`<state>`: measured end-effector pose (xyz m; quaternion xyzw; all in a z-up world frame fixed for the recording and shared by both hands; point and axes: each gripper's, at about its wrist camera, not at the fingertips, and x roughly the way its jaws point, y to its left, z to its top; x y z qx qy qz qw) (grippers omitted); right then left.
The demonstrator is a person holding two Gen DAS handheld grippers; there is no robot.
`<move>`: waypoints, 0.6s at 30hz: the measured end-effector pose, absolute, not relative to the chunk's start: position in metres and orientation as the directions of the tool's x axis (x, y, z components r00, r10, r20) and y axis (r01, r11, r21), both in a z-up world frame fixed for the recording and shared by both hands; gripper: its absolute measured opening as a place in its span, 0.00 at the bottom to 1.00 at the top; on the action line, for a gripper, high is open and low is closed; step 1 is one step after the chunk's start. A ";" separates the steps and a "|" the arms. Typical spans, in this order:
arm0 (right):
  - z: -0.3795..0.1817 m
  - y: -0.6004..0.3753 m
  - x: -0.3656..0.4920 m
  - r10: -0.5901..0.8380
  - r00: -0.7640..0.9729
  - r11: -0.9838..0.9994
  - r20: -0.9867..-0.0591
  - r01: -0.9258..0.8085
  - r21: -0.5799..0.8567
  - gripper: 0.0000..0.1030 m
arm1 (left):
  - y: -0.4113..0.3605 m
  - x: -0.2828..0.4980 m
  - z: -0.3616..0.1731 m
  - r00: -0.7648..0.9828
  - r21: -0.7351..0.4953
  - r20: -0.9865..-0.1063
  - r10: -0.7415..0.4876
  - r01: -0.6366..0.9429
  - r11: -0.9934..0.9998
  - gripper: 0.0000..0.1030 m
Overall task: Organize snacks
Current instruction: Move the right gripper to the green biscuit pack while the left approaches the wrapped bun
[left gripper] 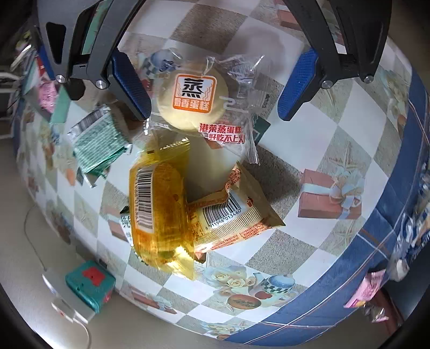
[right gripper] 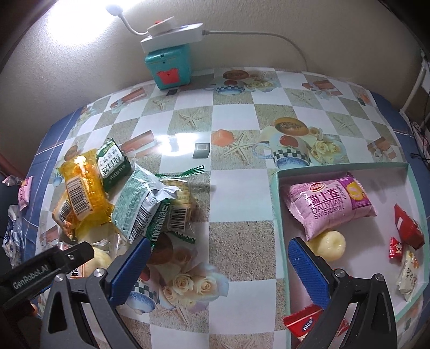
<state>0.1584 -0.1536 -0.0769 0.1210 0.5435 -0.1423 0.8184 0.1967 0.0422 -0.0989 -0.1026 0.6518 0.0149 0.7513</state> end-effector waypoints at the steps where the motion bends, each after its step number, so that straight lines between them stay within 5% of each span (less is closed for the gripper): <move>1: -0.078 -0.153 0.159 -0.101 0.366 0.931 -0.925 0.363 0.042 1.00 | 0.040 0.199 -0.102 0.146 -0.123 -0.984 -0.101 -0.152 0.981 0.93; 18: -0.055 -0.167 0.145 -0.102 0.395 0.923 -0.913 0.381 0.062 1.00 | 0.054 0.160 -0.095 0.130 -0.046 -0.991 -0.034 -0.088 0.995 0.93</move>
